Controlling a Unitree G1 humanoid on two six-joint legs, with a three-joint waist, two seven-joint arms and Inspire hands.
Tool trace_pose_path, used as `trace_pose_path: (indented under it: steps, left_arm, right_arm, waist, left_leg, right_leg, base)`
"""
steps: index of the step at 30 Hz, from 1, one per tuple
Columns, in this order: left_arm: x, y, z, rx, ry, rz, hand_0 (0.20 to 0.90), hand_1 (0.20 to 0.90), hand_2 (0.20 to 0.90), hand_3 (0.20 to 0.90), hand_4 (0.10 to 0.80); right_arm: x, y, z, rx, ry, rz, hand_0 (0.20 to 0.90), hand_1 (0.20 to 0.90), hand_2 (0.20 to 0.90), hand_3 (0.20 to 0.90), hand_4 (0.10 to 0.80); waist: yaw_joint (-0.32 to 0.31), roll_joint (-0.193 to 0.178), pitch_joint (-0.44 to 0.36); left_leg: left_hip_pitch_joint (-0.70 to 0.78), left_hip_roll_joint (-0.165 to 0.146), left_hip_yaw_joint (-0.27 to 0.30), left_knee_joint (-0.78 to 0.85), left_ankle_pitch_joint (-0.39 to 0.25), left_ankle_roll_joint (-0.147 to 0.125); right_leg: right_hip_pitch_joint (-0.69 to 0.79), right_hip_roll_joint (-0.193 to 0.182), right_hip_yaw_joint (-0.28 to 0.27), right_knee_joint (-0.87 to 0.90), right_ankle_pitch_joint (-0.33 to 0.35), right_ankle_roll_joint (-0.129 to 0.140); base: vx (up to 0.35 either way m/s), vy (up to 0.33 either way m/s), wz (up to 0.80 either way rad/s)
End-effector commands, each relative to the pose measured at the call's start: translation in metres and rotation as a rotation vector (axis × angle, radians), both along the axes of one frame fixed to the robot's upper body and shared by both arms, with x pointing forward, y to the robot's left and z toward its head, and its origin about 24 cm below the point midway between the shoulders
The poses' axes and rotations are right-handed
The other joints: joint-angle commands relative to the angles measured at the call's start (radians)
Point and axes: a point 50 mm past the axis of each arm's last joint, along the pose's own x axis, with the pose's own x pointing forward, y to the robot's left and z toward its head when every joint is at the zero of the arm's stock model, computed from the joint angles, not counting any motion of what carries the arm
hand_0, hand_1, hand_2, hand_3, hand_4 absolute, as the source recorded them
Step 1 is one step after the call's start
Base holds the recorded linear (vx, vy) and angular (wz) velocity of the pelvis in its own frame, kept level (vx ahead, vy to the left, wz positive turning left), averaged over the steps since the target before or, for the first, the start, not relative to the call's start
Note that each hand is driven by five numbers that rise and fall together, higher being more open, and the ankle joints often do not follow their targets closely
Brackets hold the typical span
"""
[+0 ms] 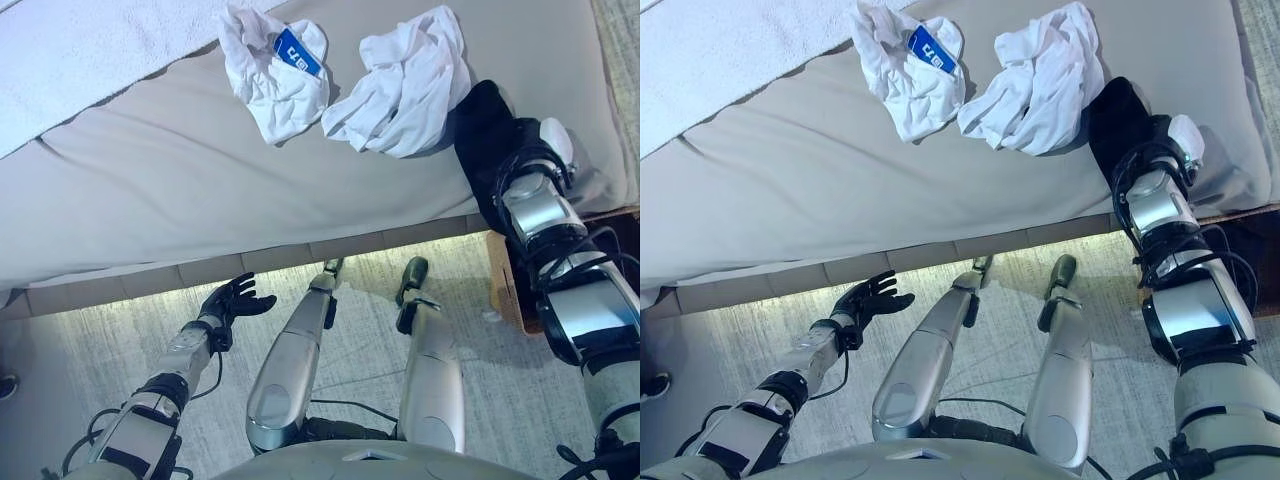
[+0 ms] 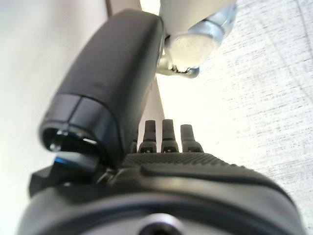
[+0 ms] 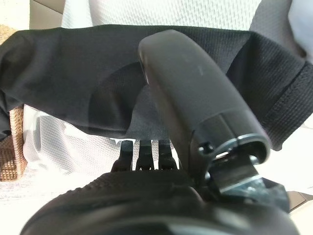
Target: Pick up the clothes from the bed and place them into the basket
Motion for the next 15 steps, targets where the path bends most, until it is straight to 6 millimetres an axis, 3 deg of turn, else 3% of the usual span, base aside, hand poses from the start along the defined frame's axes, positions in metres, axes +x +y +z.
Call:
trace_pose_path:
  steps: [1, 2, 7, 9, 15]
  left_arm:
    - [-0.013, 0.0, -0.005, -0.013, -0.013, -0.01, 0.9, 0.9, 0.9, 0.9, 0.8]
    - [-0.013, -0.001, -0.004, -0.013, -0.016, -0.021, 0.9, 0.9, 0.9, 0.9, 0.8]
    - [-0.015, 0.0, -0.004, -0.011, -0.019, -0.019, 0.9, 0.9, 0.9, 0.9, 0.8]
    - [-0.016, 0.006, -0.003, -0.001, -0.024, 0.012, 0.9, 0.9, 0.9, 0.9, 0.8]
    - [-0.026, 0.019, -0.007, 0.009, -0.006, 0.086, 0.9, 0.9, 0.9, 0.9, 0.8]
  right_arm:
    - [-0.01, -0.028, -0.01, 0.016, 0.184, -0.051, 0.9, 0.9, 0.9, 0.9, 0.8]
    - [-0.012, -0.03, -0.012, 0.031, 0.218, -0.057, 0.3, 0.3, 0.3, 0.2, 0.1]
    - [-0.004, -0.018, 0.0, 0.05, 0.06, -0.005, 0.3, 0.3, 0.3, 0.2, 0.1]
    - [-0.002, -0.002, 0.022, 0.034, -0.158, 0.036, 0.3, 0.3, 0.3, 0.2, 0.1]
    - [-0.029, -0.007, 0.041, 0.032, -0.51, 0.021, 0.3, 0.3, 0.3, 0.2, 0.1]
  waist:
    - [0.035, 0.077, -0.019]
    - [0.037, 0.083, -0.019]
    - [0.027, 0.077, -0.019]
    - [0.008, 0.057, -0.019]
    - [-0.067, -0.002, -0.019]
  left_leg:
    - [-0.035, -0.034, 0.079, -0.003, 0.005, 0.065]
    - [-0.043, -0.033, 0.076, -0.003, 0.007, 0.067]
    - [-0.025, -0.021, 0.071, -0.027, 0.012, 0.066]
    - [-0.022, 0.006, 0.082, -0.058, 0.041, 0.063]
    - [0.073, 0.051, 0.124, -0.13, 0.04, 0.044]
  right_leg:
    - [-0.028, 0.078, 0.007, 0.13, -0.116, -0.058]
    - [-0.042, 0.082, 0.012, 0.137, -0.116, -0.06]
    - [-0.034, 0.1, 0.024, 0.115, -0.104, -0.061]
    - [-0.026, 0.121, 0.025, 0.064, -0.053, -0.064]
    - [0.063, 0.15, 0.049, -0.042, -0.017, -0.043]
  base:
    - [-0.011, -0.055, 0.04]
    - [-0.004, -0.065, 0.06]
    - [-0.026, -0.063, 0.02]
    - [-0.121, -0.087, -0.21]
    - [-0.025, -0.058, -0.33]
